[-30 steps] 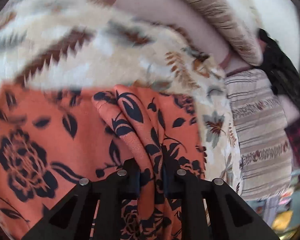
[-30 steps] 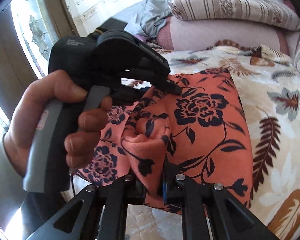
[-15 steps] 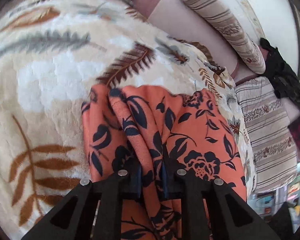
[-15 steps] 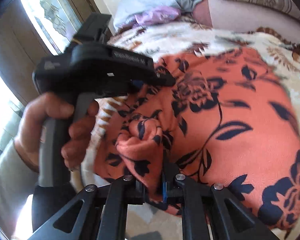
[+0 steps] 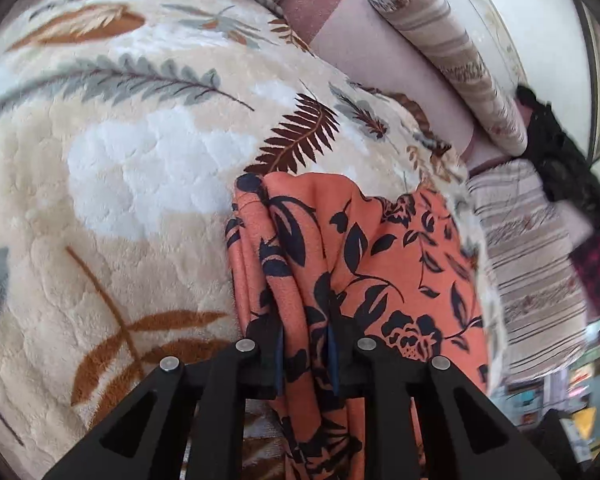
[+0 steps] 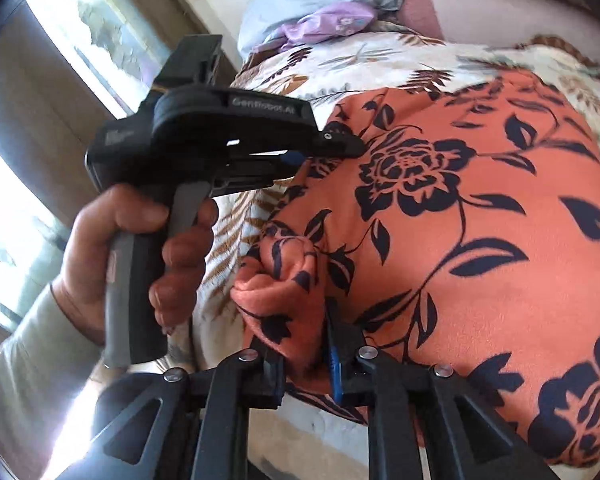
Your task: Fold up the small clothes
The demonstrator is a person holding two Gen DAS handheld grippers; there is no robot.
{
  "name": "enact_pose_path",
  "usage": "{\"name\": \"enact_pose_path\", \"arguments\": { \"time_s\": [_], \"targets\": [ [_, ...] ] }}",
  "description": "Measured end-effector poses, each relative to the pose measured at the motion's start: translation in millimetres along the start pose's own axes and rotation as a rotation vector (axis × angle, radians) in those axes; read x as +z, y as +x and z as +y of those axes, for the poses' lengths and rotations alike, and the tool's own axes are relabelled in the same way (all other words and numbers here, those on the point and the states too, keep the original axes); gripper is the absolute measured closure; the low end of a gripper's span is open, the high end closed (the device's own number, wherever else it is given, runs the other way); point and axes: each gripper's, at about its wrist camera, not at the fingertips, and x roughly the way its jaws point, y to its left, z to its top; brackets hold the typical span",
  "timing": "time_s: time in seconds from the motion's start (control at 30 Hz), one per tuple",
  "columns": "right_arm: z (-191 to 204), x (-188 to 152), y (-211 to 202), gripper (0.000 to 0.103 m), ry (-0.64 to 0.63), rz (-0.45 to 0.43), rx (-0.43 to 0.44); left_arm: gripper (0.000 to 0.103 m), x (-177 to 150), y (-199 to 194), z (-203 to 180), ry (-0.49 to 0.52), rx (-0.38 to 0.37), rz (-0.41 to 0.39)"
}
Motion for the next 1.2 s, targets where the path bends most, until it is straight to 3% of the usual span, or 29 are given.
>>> {"name": "enact_pose_path", "arguments": {
  "time_s": [0.1, 0.13, 0.2, 0.23, 0.27, 0.37, 0.43, 0.5, 0.57, 0.63, 0.77, 0.87, 1.07, 1.2],
  "targets": [
    [-2.2, 2.9, -1.9, 0.082, 0.003, 0.002, -0.001, 0.082, 2.2, 1.2, -3.1, -0.003, 0.012, 0.000],
    [-0.6, 2.0, -1.5, 0.077, 0.004, -0.004, 0.006, 0.082, 3.2, 1.2, -1.4, -0.015, 0.001, -0.001],
    [6.9, -9.1, -8.1, 0.056, -0.010, -0.030, 0.047, 0.081, 1.5, -0.8, 2.8, -0.029, -0.010, -0.003],
    [12.1, -13.4, -11.0, 0.033, -0.029, -0.045, 0.085, 0.081, 0.6, -3.4, 1.7, -0.033, 0.001, -0.009],
    [19.4, -19.9, -13.1, 0.024, -0.063, -0.060, 0.101, 0.081, -3.7, -8.6, 3.6, -0.022, 0.025, -0.017],
    [30.6, -31.8, -25.0, 0.023, -0.106, -0.065, 0.107, 0.080, -15.8, -39.1, -13.8, 0.039, 0.166, -0.119],
    [17.7, -35.7, -42.4, 0.023, -0.023, -0.086, 0.171, 0.083, -26.4, -62.4, -24.2, 0.055, 0.178, -0.159],
    [0.8, -40.7, -62.7, 0.023, 0.054, -0.125, 0.176, 0.085, -42.9, -85.6, -34.9, 0.060, 0.128, -0.187],
    [-19.2, -45.6, -81.5, 0.023, 0.129, -0.156, 0.194, 0.085, -66.0, -84.5, -41.8, 0.057, 0.153, -0.135],
    [-34.1, -49.0, -96.7, 0.023, 0.185, -0.172, 0.214, 0.085, -91.3, -57.0, -31.8, -0.001, 0.223, 0.027],
    [-65.4, -58.1, -129.8, 0.023, 0.257, -0.219, 0.233, 0.086, -98.5, -71.6, -19.8, -0.104, 0.219, -0.018],
    [-90.4, -72.0, -148.1, 0.023, 0.338, -0.243, 0.244, 0.089, -98.1, -80.7, -31.5, -0.056, 0.277, -0.032],
    [-142.3, -87.6, -150.4, 0.022, 0.521, -0.246, 0.274, 0.089, -106.7, -97.5, -73.2, 0.042, 0.177, -0.138],
    [-159.3, -89.8, -140.0, 0.022, 0.629, -0.216, 0.353, 0.088, -114.9, -63.1, -66.5, 0.037, 0.262, -0.057]
  ]
}}
